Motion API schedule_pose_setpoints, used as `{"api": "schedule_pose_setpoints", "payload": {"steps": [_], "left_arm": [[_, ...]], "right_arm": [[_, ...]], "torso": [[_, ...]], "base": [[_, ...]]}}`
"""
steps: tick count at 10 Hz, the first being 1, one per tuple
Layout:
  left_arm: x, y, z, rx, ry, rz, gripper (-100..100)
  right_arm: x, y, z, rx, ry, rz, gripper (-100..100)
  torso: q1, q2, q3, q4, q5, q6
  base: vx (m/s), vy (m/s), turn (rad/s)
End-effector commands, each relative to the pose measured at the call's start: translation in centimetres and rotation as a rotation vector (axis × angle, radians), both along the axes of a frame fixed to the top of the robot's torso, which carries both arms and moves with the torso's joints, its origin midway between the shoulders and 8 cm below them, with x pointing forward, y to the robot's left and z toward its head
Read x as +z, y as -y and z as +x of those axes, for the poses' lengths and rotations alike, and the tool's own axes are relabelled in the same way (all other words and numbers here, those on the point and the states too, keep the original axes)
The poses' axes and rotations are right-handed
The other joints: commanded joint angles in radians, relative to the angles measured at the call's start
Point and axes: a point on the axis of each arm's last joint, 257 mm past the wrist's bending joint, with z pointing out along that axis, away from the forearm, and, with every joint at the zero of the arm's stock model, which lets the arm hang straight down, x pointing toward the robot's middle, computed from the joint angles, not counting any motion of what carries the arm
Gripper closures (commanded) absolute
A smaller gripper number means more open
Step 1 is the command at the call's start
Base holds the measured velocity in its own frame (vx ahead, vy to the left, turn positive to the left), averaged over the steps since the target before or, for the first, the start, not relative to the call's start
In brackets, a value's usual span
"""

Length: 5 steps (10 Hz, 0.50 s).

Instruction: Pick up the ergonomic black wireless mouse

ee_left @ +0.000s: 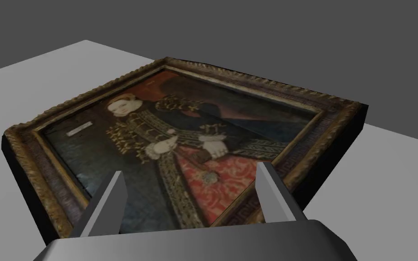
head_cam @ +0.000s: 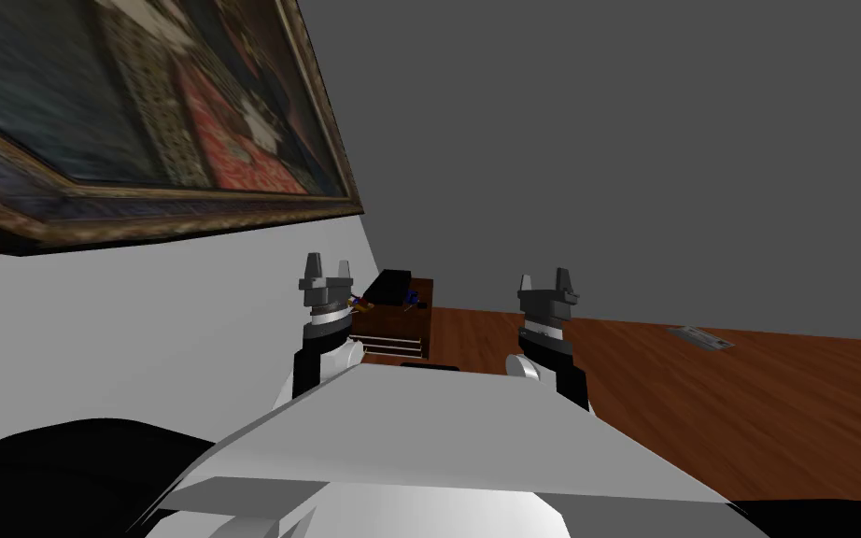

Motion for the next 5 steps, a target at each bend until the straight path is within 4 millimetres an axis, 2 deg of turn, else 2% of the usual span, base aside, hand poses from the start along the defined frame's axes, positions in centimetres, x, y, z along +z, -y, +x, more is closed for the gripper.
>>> {"api": "schedule_pose_setpoints", "payload": {"steps": [1, 5], "left_arm": [[-0.6, 0.3, 0.9, -0.013, -0.026, 0.025, -100], [-3.4, 0.2, 3.9, -0.026, -0.123, 0.059, -100]], "right_arm": [[0.0, 0.0, 0.0, 0.000, 0.000, 0.000, 0], [0.0, 0.0, 0.0, 0.000, 0.000, 0.000, 0]], "torso": [[0.000, 0.000, 0.000, 0.000, 0.000, 0.000], [-0.008, 0.001, 0.001, 0.000, -0.002, 0.000]], "base": [[-0.013, -0.053, -0.061], [-0.029, -0.121, -0.055]]}}
